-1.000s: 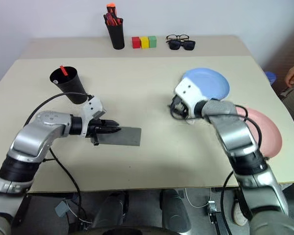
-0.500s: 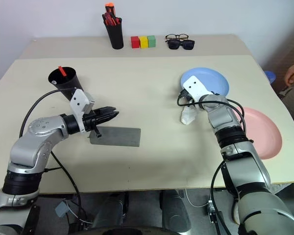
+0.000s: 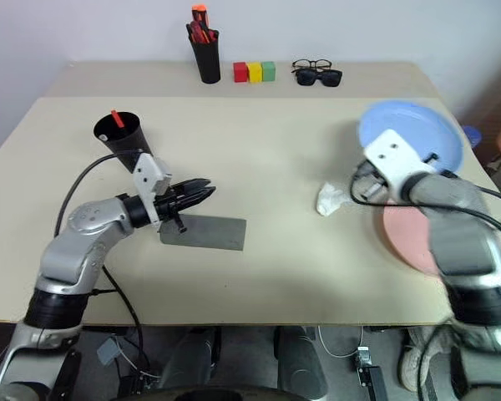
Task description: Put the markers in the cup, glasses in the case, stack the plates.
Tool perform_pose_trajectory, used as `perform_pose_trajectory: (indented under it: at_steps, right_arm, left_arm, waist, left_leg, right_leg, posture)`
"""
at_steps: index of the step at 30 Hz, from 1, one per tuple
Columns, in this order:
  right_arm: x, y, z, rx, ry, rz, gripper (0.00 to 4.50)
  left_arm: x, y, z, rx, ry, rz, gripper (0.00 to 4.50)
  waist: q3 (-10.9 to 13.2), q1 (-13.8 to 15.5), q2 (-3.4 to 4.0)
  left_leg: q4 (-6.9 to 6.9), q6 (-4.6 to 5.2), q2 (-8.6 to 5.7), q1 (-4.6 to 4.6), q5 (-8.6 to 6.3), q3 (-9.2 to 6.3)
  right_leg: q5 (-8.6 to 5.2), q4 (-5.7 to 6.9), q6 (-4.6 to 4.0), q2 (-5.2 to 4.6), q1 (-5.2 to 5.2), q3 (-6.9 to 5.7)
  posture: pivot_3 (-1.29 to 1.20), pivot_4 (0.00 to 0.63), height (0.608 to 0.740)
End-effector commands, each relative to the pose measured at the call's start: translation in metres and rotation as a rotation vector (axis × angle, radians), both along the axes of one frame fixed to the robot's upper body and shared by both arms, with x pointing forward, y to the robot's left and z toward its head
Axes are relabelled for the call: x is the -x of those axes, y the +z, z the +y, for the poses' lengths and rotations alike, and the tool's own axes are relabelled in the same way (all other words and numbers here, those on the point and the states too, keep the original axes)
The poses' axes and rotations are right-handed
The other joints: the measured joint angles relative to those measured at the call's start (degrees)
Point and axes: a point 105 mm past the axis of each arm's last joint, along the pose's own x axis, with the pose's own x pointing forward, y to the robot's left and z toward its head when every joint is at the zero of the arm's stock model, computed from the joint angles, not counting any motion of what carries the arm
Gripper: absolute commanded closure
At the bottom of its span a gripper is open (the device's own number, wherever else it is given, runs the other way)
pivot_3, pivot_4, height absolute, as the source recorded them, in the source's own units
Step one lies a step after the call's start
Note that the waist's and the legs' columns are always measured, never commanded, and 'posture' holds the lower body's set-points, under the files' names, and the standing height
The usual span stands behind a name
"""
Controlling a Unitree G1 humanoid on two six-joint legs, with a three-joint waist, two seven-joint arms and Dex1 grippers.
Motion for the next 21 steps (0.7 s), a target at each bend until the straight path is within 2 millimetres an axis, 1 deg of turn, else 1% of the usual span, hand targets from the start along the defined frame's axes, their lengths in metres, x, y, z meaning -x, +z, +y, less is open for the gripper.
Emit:
perform_pose_trajectory:
  at_steps: [1, 4, 5, 7, 8, 9, 10, 11, 15, 17, 19, 21]
  right_arm:
    - [0.036, 0.006, -0.011, 0.008, -0.026, 0.032, 4.44]
    - [0.05, -0.007, -0.022, 0.006, -0.072, 0.097, 4.44]
    - [0.054, -0.012, -0.026, -0.005, -0.087, 0.125, 4.16]
    - [0.056, -0.017, -0.022, 0.009, -0.065, 0.138, 3.5]
    - [0.052, -0.016, -0.014, 0.004, -0.04, 0.122, 3.08]
    - [0.046, -0.015, -0.006, -0.002, -0.016, 0.091, 2.48]
    - [0.04, -0.014, 0.0, -0.009, 0.006, 0.068, 2.03]
    - [0.034, -0.015, 0.008, -0.02, 0.033, 0.056, 1.49]
    - [0.009, -0.032, 0.044, -0.076, 0.142, 0.064, 1.49]
    - [-0.009, -0.045, 0.068, -0.125, 0.183, 0.067, 1.49]
    - [-0.02, -0.052, 0.08, -0.143, 0.2, 0.062, 1.49]
    - [-0.029, -0.059, 0.081, -0.16, 0.178, 0.063, 1.49]
  left_arm:
    - [-0.004, 0.003, -0.013, -0.019, -0.075, -0.049, 3.69]
    - [-0.007, 0.002, -0.02, -0.023, -0.112, -0.056, 3.69]
    - [-0.008, 0.003, -0.023, -0.025, -0.123, -0.062, 3.69]
    - [-0.009, 0.005, -0.026, -0.013, -0.139, -0.067, 3.69]
    - [-0.009, 0.006, -0.026, -0.005, -0.142, -0.068, 3.69]
    - [-0.009, 0.007, -0.025, 0.002, -0.143, -0.069, 3.69]
    - [-0.008, 0.008, -0.025, 0.004, -0.143, -0.07, 3.69]
    - [-0.007, 0.007, -0.024, 0.005, -0.14, -0.07, 3.69]
    - [-0.004, 0.003, -0.017, -0.002, -0.107, -0.069, 3.69]
    - [0.0, 0.003, -0.009, -0.001, -0.07, -0.072, 3.69]
    - [0.002, 0.003, -0.005, 0.0, -0.045, -0.073, 3.69]
    - [0.005, 0.002, -0.002, 0.004, -0.028, -0.069, 3.69]
  waist:
    - [-0.01, -0.08, 0.01]
    - [-0.02, -0.56, 0.03]
    - [-0.02, -0.73, 0.04]
    - [-0.03, -0.8, 0.05]
    - [-0.03, -0.91, 0.05]
    - [-0.03, -1.18, 0.05]
    - [-0.03, -1.56, 0.05]
    - [-0.03, -1.76, 0.05]
    - [-0.02, -1.9, 0.03]
    - [-0.01, -1.96, -0.02]
    - [0.01, -1.77, 0.0]
    - [0.01, -1.47, 0.0]
  left_leg:
    - [0.03, 0.0, 0.0, 0.01, 0.0, 0.01]
    - [0.13, 0.0, 0.0, 0.1, 0.0, 0.13]
    - [0.19, 0.0, 0.01, 0.13, 0.0, 0.16]
    - [0.27, 0.01, 0.02, 0.27, -0.01, 0.18]
    - [0.27, 0.02, 0.02, 0.38, -0.01, 0.18]
    - [0.27, 0.03, 0.02, 0.46, -0.02, 0.17]
    - [0.26, 0.03, 0.02, 0.51, -0.03, 0.19]
    - [0.26, 0.03, 0.02, 0.53, -0.03, 0.18]
    - [0.16, 0.04, 0.05, 0.67, -0.03, 0.18]
    - [0.05, 0.04, 0.05, 0.72, -0.03, 0.17]
    - [-0.01, 0.04, 0.05, 0.73, -0.03, 0.18]
    - [-0.03, 0.04, 0.04, 0.71, -0.03, 0.15]
  right_leg:
    - [0.0, -0.01, 0.0, -0.01, 0.05, 0.0]
    - [-0.02, -0.07, -0.03, -0.01, 0.16, 0.09]
    - [-0.05, -0.07, -0.1, -0.01, 0.21, 0.11]
    - [-0.1, -0.06, -0.22, -0.01, 0.36, 0.12]
    - [-0.11, -0.07, -0.23, -0.01, 0.46, 0.12]
    - [-0.12, -0.08, -0.24, -0.01, 0.54, 0.12]
    - [-0.13, -0.08, -0.24, -0.01, 0.59, 0.13]
    - [-0.13, -0.08, -0.24, -0.01, 0.61, 0.13]
    - [-0.13, -0.08, -0.24, 0.01, 0.67, 0.13]
    - [-0.15, -0.08, -0.19, 0.01, 0.69, 0.15]
    - [-0.14, -0.1, -0.18, 0.0, 0.68, 0.17]
    - [-0.12, -0.1, -0.07, 0.01, 0.68, 0.16]
  posture:
    - [0.0, 0.15, 0.74]
    - [0.0, 0.15, 0.74]
    - [0.0, 0.15, 0.74]
    - [0.0, 0.15, 0.74]
    - [0.0, 0.15, 0.74]
    - [0.0, 0.15, 0.74]
    - [0.0, 0.15, 0.74]
    - [0.0, 0.15, 0.74]
    - [0.0, 0.15, 0.74]
    - [0.0, 0.15, 0.74]
    - [0.0, 0.15, 0.74]
    - [0.0, 0.15, 0.74]
